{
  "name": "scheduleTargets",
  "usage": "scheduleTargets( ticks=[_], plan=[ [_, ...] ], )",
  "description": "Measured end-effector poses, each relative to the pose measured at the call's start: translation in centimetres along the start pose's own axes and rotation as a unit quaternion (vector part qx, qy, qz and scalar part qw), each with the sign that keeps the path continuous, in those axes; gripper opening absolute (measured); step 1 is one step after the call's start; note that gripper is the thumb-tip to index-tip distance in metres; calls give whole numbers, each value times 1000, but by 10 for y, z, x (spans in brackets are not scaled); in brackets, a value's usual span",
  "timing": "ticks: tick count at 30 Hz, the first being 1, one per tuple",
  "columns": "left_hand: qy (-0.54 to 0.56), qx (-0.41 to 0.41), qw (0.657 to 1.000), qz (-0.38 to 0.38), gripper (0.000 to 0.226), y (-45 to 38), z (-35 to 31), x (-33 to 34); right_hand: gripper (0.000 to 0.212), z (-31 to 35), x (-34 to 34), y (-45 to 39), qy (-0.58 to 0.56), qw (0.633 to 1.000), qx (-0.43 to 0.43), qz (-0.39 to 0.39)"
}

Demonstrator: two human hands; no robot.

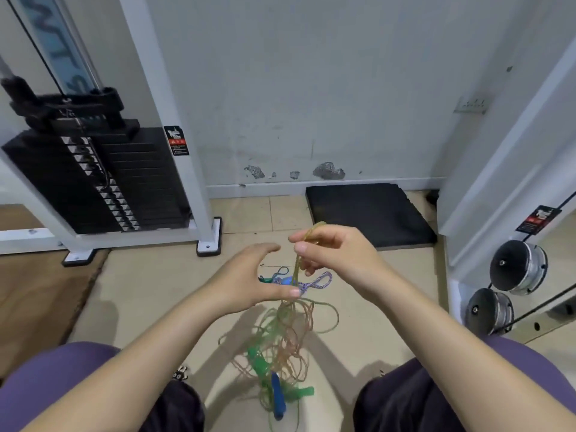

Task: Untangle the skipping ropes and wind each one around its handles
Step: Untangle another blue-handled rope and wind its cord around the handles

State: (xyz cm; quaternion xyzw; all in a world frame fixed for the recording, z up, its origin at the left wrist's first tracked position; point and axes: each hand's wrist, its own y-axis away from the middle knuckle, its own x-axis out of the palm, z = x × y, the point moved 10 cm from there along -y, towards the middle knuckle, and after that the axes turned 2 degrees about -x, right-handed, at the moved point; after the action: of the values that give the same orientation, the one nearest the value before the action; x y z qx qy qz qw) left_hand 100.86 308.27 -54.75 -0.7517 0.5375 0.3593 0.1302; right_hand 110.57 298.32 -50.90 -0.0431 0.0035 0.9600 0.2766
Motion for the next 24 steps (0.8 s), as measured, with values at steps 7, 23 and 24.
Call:
scheduleTargets(
  ticks=[7, 23, 24],
  plan=[
    [213, 17, 965, 153, 11, -6, -10, 39, 17, 2, -3, -10, 19, 998, -25, -56],
    [191, -115, 971, -91, 30, -13, 48, -28, 7, -7, -29, -6, 189, 978, -17, -80],
    [185, -105, 976, -48, 30, -12, 42, -17, 6, -6, -24, -6, 199, 977, -32, -70]
  ],
)
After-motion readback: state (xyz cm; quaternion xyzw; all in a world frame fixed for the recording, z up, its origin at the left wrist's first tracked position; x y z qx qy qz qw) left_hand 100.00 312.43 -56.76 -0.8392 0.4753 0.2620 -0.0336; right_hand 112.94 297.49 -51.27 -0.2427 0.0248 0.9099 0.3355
